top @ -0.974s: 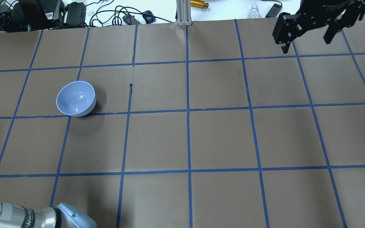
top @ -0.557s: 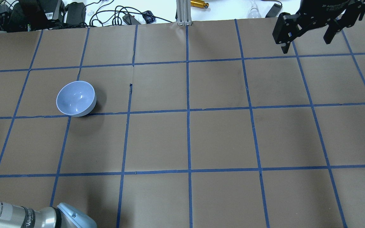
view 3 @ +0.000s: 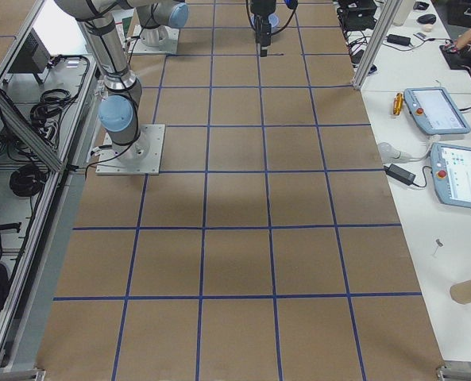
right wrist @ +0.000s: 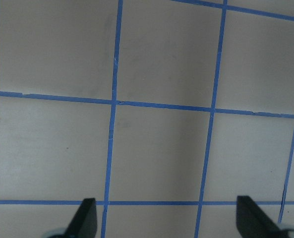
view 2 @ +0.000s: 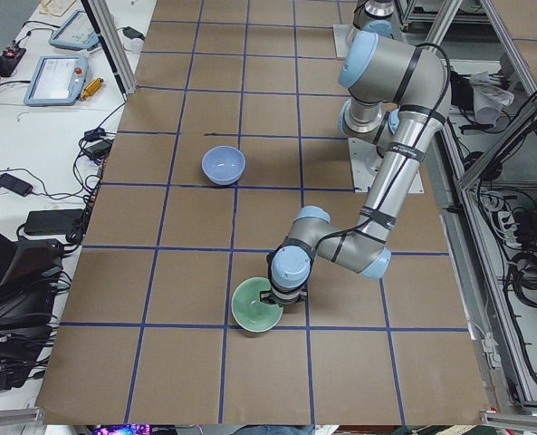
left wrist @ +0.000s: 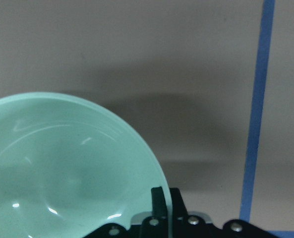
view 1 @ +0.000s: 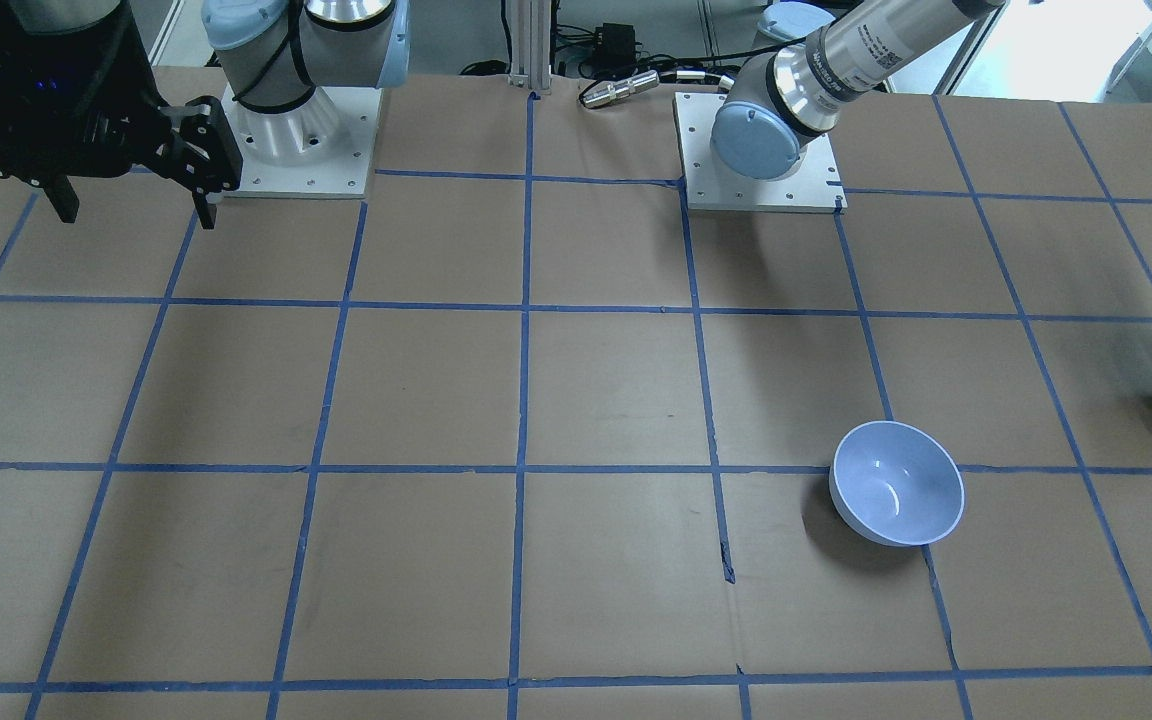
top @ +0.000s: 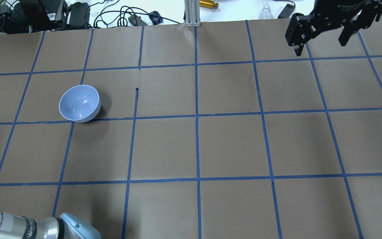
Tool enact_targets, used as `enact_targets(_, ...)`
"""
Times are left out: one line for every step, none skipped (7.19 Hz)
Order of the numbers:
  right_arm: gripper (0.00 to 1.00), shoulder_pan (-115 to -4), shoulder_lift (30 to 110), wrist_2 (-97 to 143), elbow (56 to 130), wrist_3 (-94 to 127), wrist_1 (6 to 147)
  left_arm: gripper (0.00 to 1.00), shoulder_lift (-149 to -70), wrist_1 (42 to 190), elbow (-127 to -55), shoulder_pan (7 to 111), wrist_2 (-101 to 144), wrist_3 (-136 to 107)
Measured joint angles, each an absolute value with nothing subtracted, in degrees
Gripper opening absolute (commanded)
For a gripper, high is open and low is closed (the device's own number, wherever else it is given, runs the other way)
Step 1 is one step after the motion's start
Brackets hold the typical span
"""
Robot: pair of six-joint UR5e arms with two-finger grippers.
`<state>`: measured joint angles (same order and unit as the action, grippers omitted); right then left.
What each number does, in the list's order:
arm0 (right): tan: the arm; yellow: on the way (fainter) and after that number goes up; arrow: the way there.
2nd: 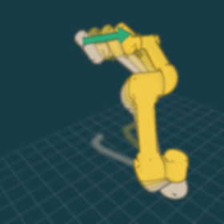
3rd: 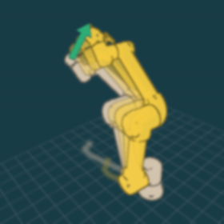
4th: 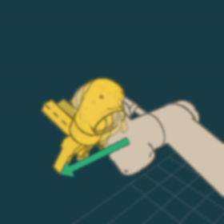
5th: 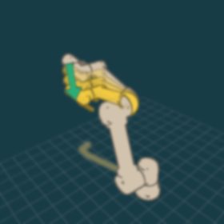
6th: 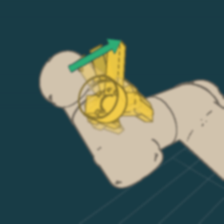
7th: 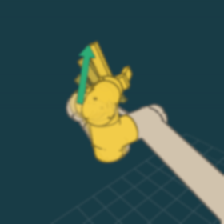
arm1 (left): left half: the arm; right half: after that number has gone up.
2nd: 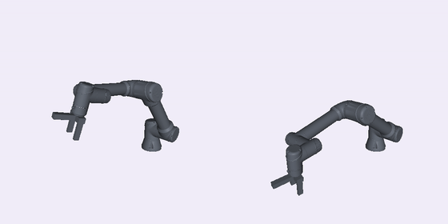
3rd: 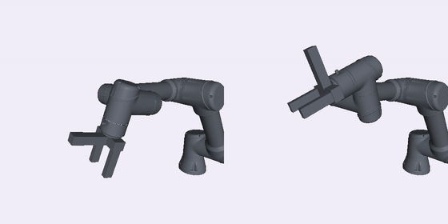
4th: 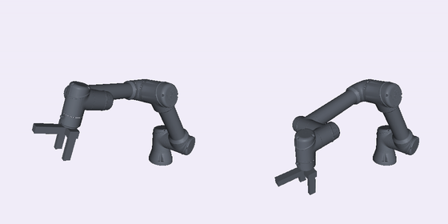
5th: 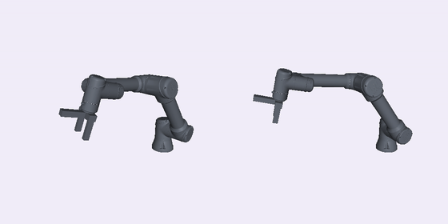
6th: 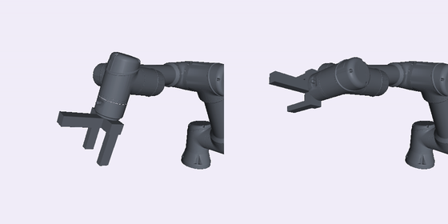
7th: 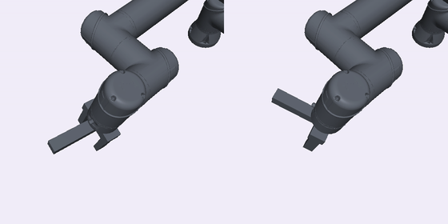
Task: Stack green bowl on blue bowl
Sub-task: 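Grasp the rim of the pale green bowl with the left gripper, then carry the green bowl with the left gripper over the blue bowl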
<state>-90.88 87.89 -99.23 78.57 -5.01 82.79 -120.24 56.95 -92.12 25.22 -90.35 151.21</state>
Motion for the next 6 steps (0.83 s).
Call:
enact_targets(1.0, -90.9, 87.9, -99.2, 78.6, -5.0, 82.8, 0.0, -120.2, 57.0, -92.1, 25.2, -90.3, 151.3)
enact_targets(1.0, -90.9, 87.9, -99.2, 78.6, -5.0, 82.8, 0.0, -120.1, 57.0, -92.1, 25.2, -90.3, 151.4)
enact_targets(1.0, -90.9, 87.9, -99.2, 78.6, -5.0, 82.8, 0.0, -119.7, 57.2, -92.1, 25.2, -90.4, 151.4)
enact_targets(1.0, -90.9, 87.9, -99.2, 78.6, -5.0, 82.8, 0.0, -118.7, 57.9, -92.2, 25.4, -90.6, 151.4)
enact_targets(1.0, -90.9, 87.9, -99.2, 78.6, -5.0, 82.8, 0.0, -117.2, 59.5, -92.2, 25.8, -90.6, 151.3)
enact_targets(1.0, -90.9, 87.9, -99.2, 78.6, -5.0, 82.8, 0.0, -115.2, 62.4, -92.3, 26.7, -90.4, 151.2)
